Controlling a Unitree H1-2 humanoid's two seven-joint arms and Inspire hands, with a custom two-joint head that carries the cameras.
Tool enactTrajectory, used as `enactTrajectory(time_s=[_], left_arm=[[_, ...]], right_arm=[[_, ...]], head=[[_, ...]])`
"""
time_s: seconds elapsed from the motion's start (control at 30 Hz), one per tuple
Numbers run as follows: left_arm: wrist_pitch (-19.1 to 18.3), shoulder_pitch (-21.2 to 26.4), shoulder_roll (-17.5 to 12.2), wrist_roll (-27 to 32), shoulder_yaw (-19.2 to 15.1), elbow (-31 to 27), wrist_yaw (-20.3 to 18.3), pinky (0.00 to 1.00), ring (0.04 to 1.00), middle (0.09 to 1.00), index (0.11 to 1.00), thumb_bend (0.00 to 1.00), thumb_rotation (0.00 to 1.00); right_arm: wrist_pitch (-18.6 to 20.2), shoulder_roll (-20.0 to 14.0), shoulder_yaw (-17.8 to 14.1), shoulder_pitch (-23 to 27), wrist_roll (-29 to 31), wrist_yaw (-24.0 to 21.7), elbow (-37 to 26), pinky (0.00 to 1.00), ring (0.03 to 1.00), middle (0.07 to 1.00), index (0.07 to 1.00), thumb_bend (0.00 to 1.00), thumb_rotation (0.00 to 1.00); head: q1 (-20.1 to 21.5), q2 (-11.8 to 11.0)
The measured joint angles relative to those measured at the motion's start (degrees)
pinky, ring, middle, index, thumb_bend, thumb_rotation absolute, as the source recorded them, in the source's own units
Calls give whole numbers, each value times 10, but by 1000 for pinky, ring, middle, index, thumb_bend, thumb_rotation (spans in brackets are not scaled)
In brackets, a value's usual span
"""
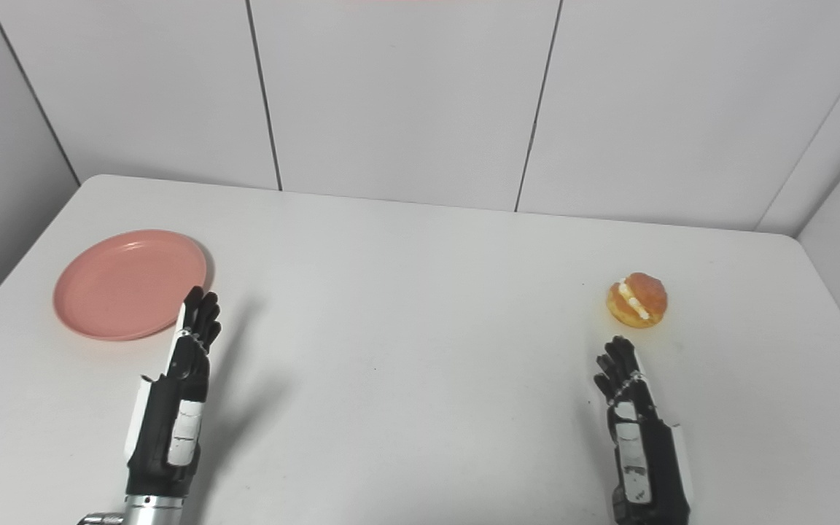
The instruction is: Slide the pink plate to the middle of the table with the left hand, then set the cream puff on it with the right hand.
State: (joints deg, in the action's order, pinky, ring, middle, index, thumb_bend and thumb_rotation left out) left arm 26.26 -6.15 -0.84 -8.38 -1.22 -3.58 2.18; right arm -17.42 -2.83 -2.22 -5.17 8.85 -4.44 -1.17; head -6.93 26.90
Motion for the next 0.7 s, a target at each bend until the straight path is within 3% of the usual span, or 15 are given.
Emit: enactTrajectory(time_s=[0.37,0.7], left_arm=[[7,4,-1,-32,21,9,42,1000,1000,1000,1000,734,966],[7,5,-10,-34,34,10,66,1000,1000,1000,1000,754,959]], right_arm=[[-46,-8,-1,5,24,-18,20,1000,977,977,956,840,946],[-50,-9,-1,8,25,-18,23,1000,968,972,953,843,944]], head=[[-25,-42],[-19,-65]])
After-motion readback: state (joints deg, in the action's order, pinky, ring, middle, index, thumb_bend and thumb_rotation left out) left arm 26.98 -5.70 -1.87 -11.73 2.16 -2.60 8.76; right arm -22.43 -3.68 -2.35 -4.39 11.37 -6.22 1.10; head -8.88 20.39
